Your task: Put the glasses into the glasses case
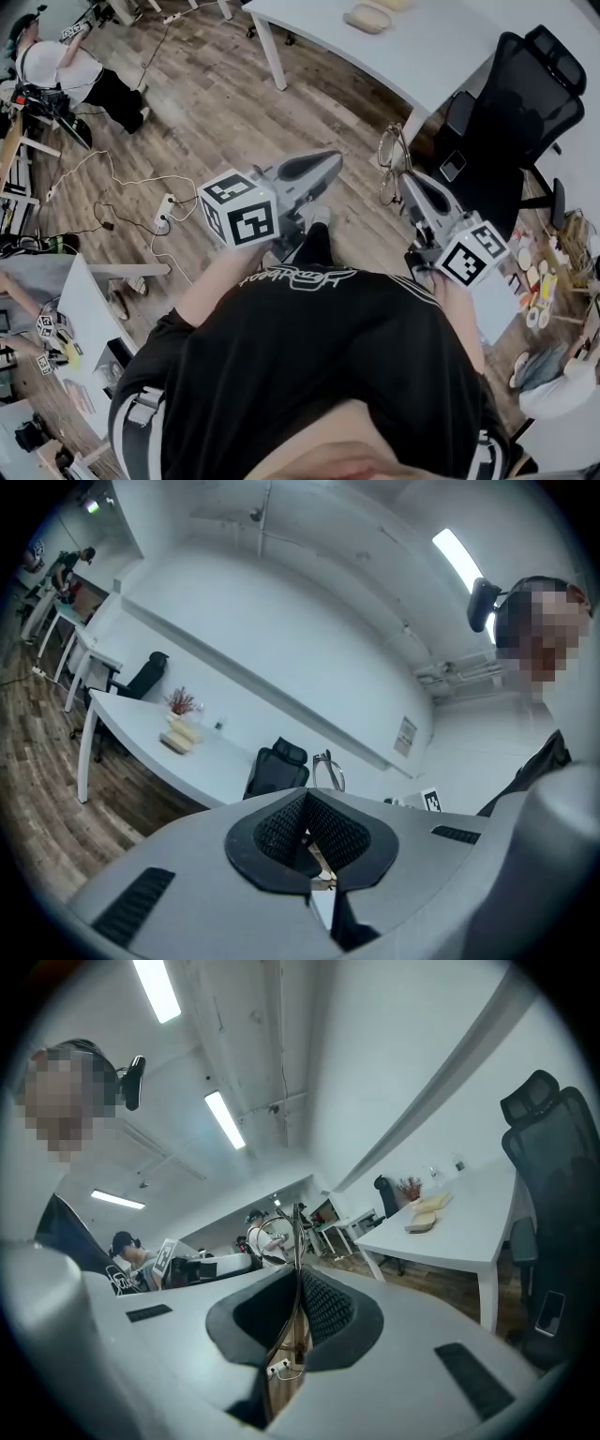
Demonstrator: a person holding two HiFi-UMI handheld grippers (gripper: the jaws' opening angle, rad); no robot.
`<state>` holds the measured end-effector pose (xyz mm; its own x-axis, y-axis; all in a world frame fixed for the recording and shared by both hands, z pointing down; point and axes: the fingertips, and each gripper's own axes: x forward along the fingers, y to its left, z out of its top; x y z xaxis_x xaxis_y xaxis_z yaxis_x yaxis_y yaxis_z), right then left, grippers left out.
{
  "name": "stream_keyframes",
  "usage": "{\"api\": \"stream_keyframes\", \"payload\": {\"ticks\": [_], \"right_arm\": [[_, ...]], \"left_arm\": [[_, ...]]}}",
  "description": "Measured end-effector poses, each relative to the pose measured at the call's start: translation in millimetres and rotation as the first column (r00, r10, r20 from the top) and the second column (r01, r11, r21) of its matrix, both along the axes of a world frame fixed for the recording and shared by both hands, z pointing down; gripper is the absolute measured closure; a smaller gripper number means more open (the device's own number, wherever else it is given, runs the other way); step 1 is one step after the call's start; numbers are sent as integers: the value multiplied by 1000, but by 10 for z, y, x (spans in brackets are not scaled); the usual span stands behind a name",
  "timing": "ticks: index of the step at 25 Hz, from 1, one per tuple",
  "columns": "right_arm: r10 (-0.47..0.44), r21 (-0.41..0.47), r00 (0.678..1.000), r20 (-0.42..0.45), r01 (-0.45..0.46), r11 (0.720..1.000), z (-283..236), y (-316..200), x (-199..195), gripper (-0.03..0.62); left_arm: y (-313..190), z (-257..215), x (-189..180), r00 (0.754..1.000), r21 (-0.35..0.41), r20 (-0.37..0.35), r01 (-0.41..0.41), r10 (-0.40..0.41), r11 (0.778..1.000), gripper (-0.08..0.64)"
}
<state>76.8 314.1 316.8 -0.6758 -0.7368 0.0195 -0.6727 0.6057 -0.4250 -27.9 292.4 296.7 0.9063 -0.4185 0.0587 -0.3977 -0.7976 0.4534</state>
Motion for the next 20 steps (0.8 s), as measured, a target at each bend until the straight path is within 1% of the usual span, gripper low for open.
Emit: {"api": "stream_keyframes", "payload": {"ticks": [3,7,9,13,20], "right_arm": [[11,-6,1000,6,-11,1000,13,-364,-31,571],[31,-39,999,41,-29,999,25,-899,-30,571],[41,-31,998,48,-39,999,-34,-1187,-62,571],[53,-24,998,39,-52,998,-143,-1742,-161,571],[91,-48,995,31,-89,995,-149,-2656,-215,571]], "left_arm": [[-369,11,-14,1000,-3,6,-13,13,1000,552],[-913,-8,-32,999,-16,11,-31,31,999,552],[-1199,-35,-67,999,-23,12,-39,40,999,552],[-1784,-107,-163,999,-28,15,-48,48,998,552],[-2768,-114,-315,999,-39,0,-44,44,998,552]]}}
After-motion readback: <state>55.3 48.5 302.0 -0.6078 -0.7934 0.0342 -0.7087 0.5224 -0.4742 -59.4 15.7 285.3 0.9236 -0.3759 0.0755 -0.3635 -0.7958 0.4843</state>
